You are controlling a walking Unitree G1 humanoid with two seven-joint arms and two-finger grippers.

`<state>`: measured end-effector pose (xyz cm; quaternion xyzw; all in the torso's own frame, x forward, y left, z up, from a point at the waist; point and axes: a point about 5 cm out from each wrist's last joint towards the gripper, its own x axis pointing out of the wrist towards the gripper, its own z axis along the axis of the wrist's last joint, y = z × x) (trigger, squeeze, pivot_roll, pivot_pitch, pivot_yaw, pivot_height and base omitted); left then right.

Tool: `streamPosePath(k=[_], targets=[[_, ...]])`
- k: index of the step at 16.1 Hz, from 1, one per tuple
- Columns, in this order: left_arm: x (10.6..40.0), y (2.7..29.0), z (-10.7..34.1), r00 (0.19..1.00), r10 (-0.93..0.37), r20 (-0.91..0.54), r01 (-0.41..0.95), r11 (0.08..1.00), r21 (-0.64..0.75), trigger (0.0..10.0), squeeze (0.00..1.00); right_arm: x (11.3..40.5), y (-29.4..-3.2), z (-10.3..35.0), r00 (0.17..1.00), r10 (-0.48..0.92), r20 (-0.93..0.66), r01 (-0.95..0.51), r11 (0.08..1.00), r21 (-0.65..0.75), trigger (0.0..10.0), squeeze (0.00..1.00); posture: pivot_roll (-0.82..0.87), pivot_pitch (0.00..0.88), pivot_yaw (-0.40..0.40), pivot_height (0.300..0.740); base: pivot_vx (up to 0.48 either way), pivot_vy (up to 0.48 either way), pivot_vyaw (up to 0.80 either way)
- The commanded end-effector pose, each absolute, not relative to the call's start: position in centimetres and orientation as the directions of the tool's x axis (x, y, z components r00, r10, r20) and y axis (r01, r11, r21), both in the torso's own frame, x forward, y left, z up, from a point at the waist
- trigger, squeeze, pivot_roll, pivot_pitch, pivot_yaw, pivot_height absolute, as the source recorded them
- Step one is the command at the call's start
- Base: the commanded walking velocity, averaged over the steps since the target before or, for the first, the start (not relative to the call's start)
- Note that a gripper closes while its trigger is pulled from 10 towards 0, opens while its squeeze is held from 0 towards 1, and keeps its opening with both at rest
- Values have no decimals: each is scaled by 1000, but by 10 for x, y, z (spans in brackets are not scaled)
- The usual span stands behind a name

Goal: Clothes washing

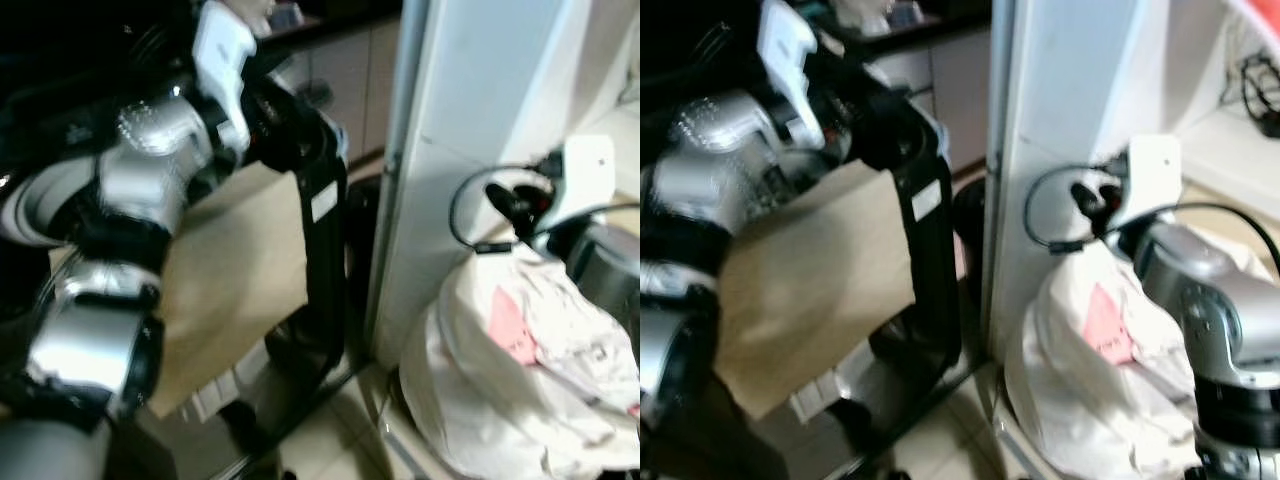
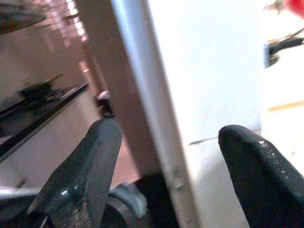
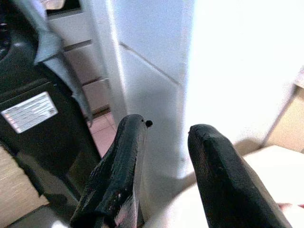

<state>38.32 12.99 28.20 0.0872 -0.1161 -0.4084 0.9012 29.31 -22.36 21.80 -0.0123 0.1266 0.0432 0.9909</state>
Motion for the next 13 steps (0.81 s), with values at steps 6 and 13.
streamPosePath(k=[6,13], targets=[[337,88,257,483,-862,155,848,504,161,10000,0,282,-288,184,905,-233,-356,208,972,-106,10000,1000,-127,0,97,740,0,0,0],[306,65,198,512,-859,-15,847,501,178,10000,0,294,-318,119,820,-249,-515,245,966,-78,10000,1000,-114,0,95,740,0,0,0]])
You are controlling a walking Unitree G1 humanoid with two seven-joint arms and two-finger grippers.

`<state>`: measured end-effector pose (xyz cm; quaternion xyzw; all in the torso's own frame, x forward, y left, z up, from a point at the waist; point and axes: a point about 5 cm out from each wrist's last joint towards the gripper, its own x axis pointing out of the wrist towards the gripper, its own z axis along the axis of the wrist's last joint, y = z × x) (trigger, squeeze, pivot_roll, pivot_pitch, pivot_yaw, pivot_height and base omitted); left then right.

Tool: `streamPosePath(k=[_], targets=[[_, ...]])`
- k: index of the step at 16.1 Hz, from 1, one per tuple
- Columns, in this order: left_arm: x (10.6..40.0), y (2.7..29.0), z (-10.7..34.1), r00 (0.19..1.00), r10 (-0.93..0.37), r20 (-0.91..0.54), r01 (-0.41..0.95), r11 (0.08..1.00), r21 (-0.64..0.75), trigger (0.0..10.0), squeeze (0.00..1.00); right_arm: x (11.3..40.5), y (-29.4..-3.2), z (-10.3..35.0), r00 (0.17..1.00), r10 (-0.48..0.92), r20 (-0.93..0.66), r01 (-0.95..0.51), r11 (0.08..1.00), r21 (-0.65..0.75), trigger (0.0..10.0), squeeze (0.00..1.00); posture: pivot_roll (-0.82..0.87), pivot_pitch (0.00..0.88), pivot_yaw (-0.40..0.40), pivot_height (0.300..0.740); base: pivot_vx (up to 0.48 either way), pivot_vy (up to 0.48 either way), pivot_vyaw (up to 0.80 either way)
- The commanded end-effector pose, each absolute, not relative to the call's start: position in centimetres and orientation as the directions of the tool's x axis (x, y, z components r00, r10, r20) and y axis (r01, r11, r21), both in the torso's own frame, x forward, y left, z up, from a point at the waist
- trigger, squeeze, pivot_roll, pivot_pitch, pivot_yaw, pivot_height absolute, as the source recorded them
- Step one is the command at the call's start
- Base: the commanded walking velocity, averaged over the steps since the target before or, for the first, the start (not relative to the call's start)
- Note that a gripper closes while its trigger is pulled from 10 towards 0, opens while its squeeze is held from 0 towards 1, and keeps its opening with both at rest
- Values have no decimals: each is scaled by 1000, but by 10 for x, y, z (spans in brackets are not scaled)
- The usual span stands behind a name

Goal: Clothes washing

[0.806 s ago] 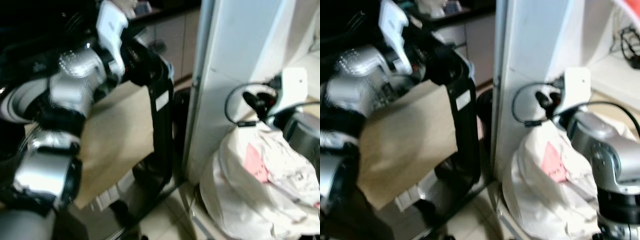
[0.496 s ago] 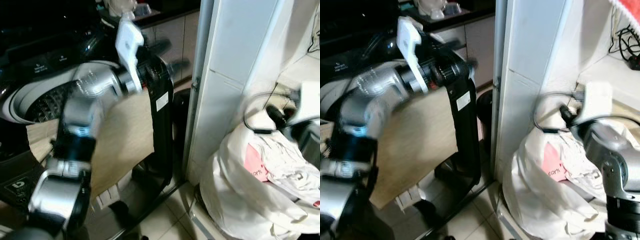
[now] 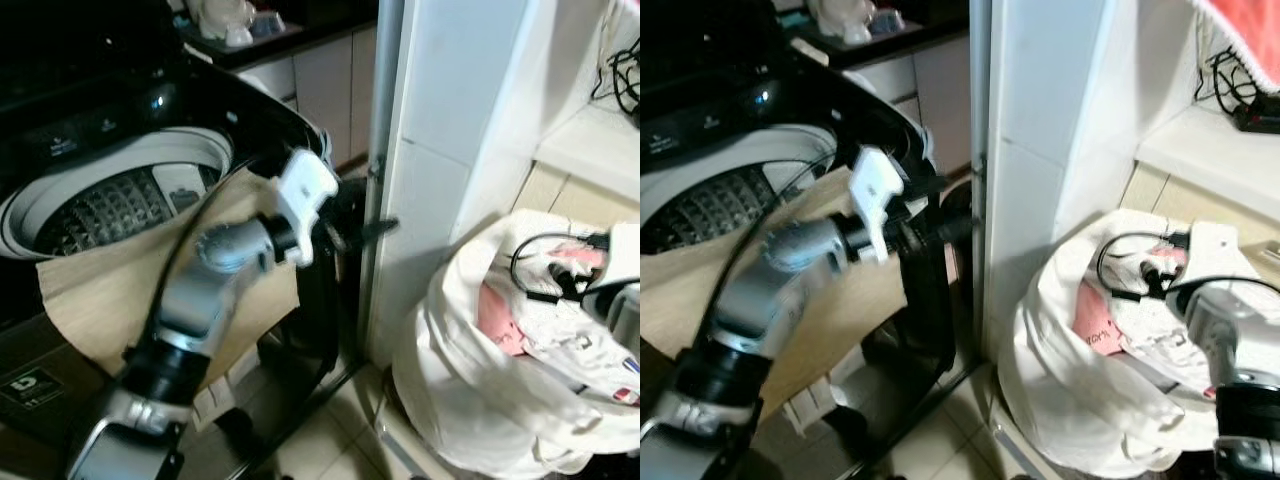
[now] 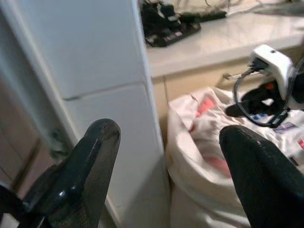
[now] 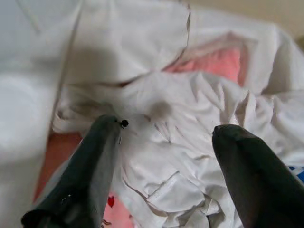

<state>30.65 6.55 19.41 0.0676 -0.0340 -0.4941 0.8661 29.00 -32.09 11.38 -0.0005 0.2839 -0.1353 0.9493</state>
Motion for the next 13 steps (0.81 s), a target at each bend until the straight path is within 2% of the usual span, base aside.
streamPosePath(k=[1,4,8,9,10,13], targets=[[301,60,191,510,-860,-9,852,504,144,10000,0,296,-321,107,808,-245,-536,227,969,-101,10000,1000,-114,0,95,740,0,0,0],[290,52,183,493,-870,-12,865,488,119,10000,0,301,-325,87,796,-219,-564,204,975,-90,10000,1000,-109,0,86,740,0,0,0],[272,53,172,419,-903,-93,904,405,138,10000,0,291,-324,54,738,-172,-652,150,985,-90,10000,1000,-76,0,76,740,0,0,0],[265,54,168,383,-915,-130,920,365,139,10000,0,288,-319,46,733,-132,-667,151,988,-30,10000,1000,-66,0,75,740,0,0,0],[260,54,166,344,-927,-151,936,325,137,10000,0,285,-321,42,711,-171,-682,147,985,-93,10000,0,-61,0,76,740,0,0,0],[257,55,162,344,-923,-172,936,322,145,10000,0,276,-325,31,672,-262,-692,83,956,-282,10000,0,-50,0,87,740,0,0,0]])
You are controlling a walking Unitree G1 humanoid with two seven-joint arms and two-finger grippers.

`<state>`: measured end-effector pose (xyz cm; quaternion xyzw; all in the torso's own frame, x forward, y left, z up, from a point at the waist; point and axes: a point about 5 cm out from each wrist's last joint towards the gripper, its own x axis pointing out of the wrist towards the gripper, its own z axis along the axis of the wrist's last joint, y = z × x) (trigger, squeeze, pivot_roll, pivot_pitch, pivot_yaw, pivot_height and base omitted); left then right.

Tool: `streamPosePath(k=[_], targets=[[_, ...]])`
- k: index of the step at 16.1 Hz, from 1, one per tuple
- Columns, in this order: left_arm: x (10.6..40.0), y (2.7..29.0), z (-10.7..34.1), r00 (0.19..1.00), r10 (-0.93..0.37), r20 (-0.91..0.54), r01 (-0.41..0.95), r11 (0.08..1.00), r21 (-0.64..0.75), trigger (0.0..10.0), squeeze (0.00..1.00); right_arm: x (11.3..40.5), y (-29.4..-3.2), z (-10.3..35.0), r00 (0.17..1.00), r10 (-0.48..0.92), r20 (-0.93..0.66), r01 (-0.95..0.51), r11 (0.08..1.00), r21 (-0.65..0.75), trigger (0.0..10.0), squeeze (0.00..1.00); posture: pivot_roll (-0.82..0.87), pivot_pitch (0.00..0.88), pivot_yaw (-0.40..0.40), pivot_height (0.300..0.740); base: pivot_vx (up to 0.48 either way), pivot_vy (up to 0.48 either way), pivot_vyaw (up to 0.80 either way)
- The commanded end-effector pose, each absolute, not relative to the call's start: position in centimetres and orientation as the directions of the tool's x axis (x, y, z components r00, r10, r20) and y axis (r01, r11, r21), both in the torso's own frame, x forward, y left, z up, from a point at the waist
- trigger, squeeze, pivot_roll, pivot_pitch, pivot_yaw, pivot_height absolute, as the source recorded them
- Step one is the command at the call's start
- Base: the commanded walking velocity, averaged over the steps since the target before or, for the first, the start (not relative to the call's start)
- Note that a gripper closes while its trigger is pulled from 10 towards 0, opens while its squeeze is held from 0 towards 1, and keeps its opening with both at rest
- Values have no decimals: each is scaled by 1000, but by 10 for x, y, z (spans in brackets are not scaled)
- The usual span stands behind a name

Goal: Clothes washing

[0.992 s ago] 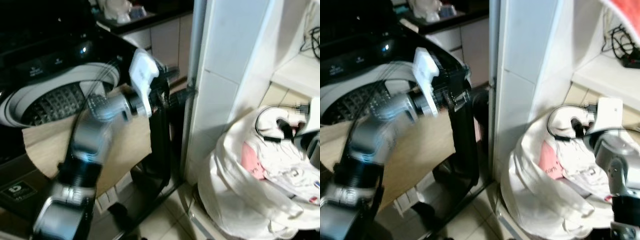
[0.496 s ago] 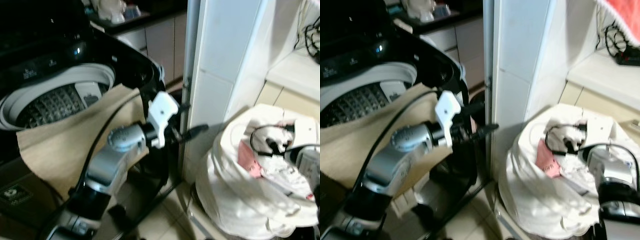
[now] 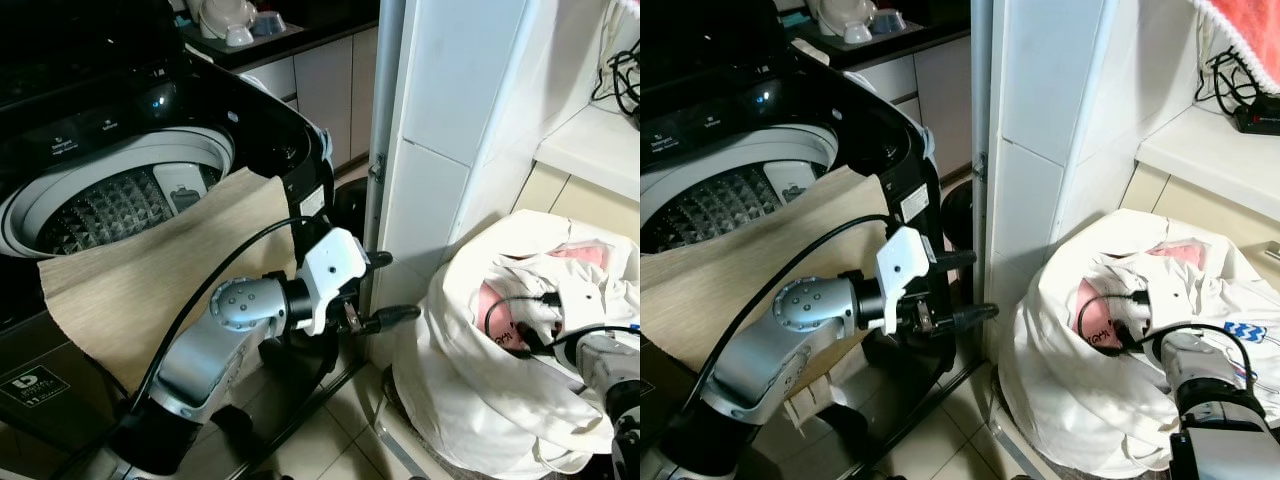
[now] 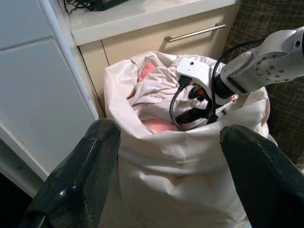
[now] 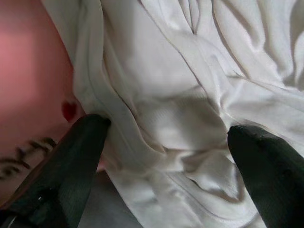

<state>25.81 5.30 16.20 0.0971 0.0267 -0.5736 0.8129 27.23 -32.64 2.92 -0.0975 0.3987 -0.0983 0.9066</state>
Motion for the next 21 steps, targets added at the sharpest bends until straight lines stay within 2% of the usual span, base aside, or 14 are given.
streamPosePath(k=[1,3,4,5,6,7,15,21], targets=[[257,55,162,345,-922,-176,935,323,145,10000,0,274,-324,29,668,-249,-701,78,961,-266,10000,0,-48,0,89,740,0,0,0],[255,56,163,342,-920,-191,937,318,146,10000,0,269,-323,23,645,-242,-725,90,966,-244,10000,0,-31,0,101,740,0,0,0],[255,56,163,341,-919,-195,937,317,146,10000,0,265,-324,20,622,-260,-738,94,961,-259,9412,0,-29,0,103,740,0,0,0],[255,57,163,341,-919,-198,937,316,147,10000,0,263,-324,17,602,-269,-751,109,960,-256,3098,0,-28,0,104,740,0,0,0],[255,57,163,339,-919,-202,938,314,145,10000,0,262,-324,17,593,-272,-758,118,960,-252,588,0,-28,0,104,740,0,0,0],[254,57,163,335,-919,-209,940,309,145,10000,0,263,-325,17,590,-271,-761,119,961,-250,0,0,-28,0,104,740,0,0,0],[250,55,163,294,-935,-198,955,280,94,10000,0,263,-325,19,581,-250,-774,146,968,-203,0,0,-33,0,93,740,0,0,0],[251,54,163,292,-936,-195,956,282,78,10000,0,261,-322,15,566,-224,-793,163,974,-158,0,0,-35,0,94,740,0,0,0]])
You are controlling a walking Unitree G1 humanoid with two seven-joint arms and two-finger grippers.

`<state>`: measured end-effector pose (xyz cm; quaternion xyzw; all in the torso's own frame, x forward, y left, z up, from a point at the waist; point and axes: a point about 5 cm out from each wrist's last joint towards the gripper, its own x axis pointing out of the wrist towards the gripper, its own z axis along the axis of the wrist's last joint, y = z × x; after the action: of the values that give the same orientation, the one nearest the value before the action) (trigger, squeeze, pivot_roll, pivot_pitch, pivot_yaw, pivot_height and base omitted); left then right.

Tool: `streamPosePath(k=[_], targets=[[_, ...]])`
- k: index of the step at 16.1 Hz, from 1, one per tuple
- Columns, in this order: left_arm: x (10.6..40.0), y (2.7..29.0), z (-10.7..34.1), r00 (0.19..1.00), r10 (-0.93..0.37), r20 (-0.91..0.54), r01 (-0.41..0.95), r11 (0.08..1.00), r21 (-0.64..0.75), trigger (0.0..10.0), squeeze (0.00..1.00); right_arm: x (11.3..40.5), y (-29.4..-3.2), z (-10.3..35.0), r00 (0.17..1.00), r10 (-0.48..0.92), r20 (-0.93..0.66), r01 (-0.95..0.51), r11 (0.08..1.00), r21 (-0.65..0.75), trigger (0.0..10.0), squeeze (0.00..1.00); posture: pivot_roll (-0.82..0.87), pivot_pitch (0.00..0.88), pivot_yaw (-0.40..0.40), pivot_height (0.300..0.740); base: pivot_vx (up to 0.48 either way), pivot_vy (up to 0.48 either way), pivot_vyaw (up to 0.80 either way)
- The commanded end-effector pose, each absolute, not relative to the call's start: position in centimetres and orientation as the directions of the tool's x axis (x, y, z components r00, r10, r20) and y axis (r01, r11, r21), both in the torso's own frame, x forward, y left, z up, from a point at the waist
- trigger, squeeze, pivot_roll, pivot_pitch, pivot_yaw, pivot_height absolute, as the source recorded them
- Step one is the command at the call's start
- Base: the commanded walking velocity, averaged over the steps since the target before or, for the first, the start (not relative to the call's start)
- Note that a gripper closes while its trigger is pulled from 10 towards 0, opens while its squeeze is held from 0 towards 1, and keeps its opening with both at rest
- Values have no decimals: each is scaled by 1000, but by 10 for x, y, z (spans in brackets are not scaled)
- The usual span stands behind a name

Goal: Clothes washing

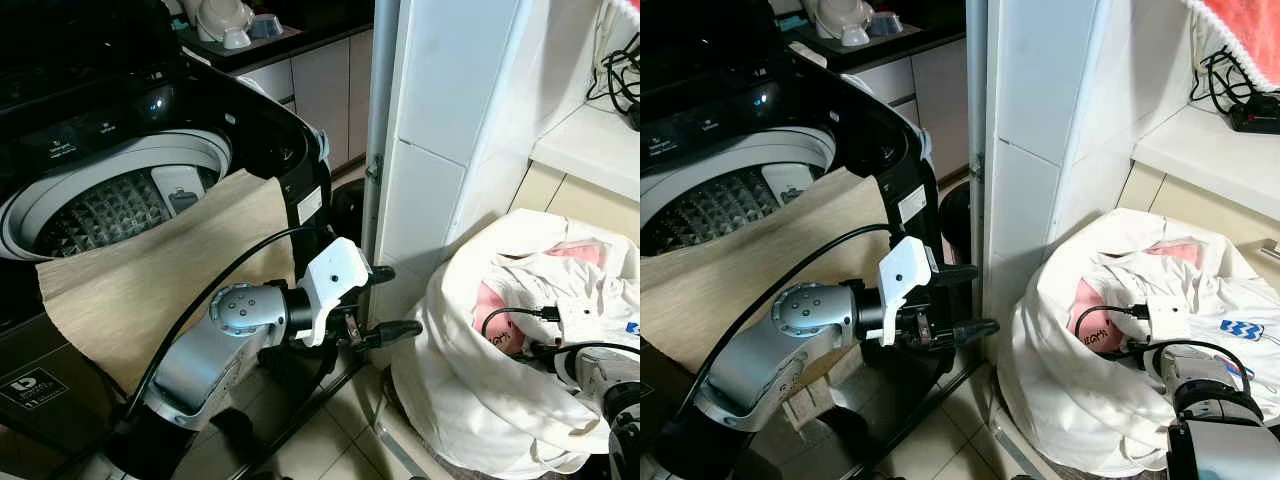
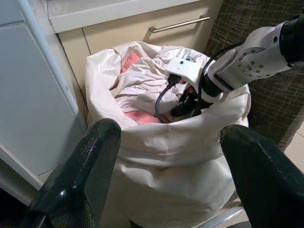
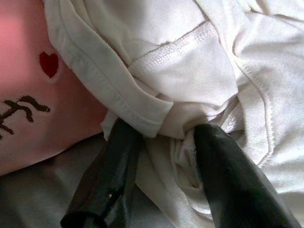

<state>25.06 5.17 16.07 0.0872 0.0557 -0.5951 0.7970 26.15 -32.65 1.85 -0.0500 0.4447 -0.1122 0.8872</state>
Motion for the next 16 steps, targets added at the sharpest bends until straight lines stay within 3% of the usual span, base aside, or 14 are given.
streamPosePath(k=[1,6,10,13,16], targets=[[251,54,162,291,-936,-198,956,281,77,10000,0,260,-322,15,568,-225,-792,177,973,-150,0,0,-35,0,94,740,0,0,0],[255,54,163,308,-932,-190,951,299,73,10000,0,265,-327,22,606,-245,-757,275,957,-89,0,0,-44,0,100,740,0,0,0],[259,53,164,342,-926,-160,940,337,60,10000,0,283,-336,48,717,-251,-650,360,932,37,0,0,-72,0,88,740,0,0,0],[264,53,165,371,-918,-137,929,367,57,10000,0,296,-345,76,809,-222,-544,340,932,124,0,0,-96,0,93,740,0,0,0],[271,52,169,410,-906,-105,912,404,70,10000,0,305,-344,117,905,-116,-409,229,944,238,0,0,-111,0,98,740,0,0,0]])
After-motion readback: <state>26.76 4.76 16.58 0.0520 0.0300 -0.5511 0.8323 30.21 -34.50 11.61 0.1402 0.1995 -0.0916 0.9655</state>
